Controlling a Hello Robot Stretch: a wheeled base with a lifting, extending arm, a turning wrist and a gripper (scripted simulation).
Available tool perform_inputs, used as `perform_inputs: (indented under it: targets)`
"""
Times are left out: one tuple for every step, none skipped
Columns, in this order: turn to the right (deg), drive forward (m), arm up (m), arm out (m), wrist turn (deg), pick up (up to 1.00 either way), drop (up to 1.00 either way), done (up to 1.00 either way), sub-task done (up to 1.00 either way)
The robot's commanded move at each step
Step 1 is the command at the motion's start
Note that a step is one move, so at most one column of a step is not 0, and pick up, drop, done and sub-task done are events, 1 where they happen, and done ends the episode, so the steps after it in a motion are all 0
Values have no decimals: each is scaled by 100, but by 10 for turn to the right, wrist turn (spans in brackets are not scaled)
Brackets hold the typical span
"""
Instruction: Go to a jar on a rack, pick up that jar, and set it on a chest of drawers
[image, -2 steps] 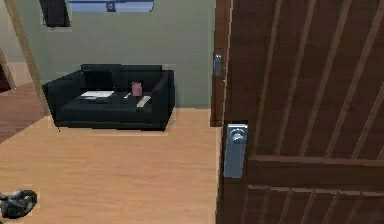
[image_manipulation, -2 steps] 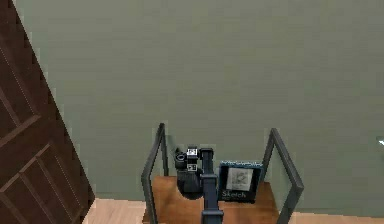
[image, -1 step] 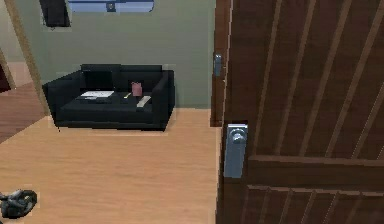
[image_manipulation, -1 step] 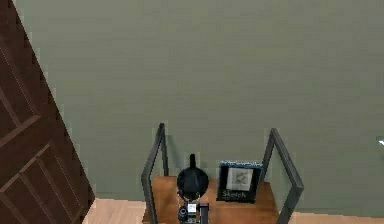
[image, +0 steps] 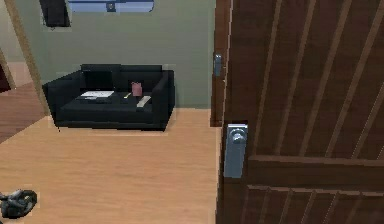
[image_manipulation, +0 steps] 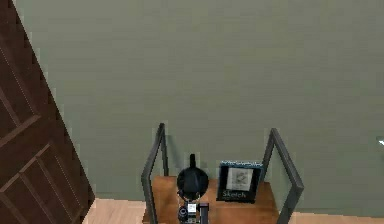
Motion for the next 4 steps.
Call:
perform_inputs:
  targets:
    - [0, 0, 10, 0, 0, 0, 0, 0, 0]
    - [0, 0, 50, 0, 0, 0, 0, 0, 0]
    - [0, 0, 2, 0, 0, 0, 0, 0, 0]
    - [0, 0, 0, 0, -450, 0, 0, 0, 0]
